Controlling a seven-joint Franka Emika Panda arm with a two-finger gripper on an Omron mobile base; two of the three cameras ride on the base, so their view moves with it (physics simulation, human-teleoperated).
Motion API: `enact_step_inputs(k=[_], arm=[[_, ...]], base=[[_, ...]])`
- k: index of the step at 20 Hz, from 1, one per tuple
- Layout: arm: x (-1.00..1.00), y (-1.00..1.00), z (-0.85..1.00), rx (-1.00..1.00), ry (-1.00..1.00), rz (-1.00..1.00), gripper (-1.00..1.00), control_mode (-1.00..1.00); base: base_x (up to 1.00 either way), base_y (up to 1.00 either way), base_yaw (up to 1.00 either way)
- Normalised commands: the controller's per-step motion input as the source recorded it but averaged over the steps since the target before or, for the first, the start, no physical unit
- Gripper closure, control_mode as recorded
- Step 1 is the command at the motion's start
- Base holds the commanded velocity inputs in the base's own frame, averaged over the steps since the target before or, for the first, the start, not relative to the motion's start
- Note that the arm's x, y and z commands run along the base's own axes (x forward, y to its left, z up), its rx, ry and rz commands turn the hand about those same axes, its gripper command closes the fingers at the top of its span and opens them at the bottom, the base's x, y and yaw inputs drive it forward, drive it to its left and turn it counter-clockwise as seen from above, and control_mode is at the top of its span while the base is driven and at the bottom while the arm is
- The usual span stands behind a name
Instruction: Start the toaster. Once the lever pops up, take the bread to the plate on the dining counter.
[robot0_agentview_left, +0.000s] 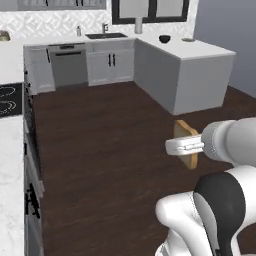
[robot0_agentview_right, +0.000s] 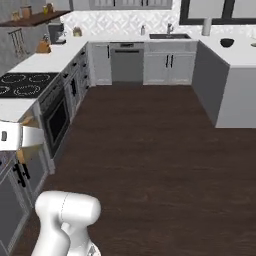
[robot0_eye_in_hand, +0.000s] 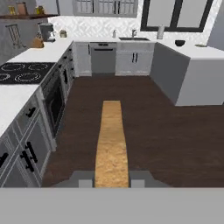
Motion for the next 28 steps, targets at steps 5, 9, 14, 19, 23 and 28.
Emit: enact_step_inputs(k=[5, 9, 14, 19, 23, 28], arm=[[0.0, 0.0, 0.0, 0.0, 0.0, 0.0, 1.0, 1.0], [0.0, 0.0, 0.0, 0.0, 0.0, 0.0, 1.0, 1.0], [0.0, 0.0, 0.0, 0.0, 0.0, 0.0, 1.0, 1.0], [0.0, 0.0, 0.0, 0.0, 0.0, 0.0, 1.0, 1.0], [0.0, 0.0, 0.0, 0.0, 0.0, 0.0, 1.0, 1.0], [0.0, 0.0, 0.0, 0.0, 0.0, 0.0, 1.0, 1.0]], base=[[0.0, 0.17, -1.0], [0.35, 0.13, -0.84], [1.0, 0.01, -0.21], [1.0, 0.37, -0.15], [1.0, 0.3, -0.07], [1.0, 0.39, -0.1]])
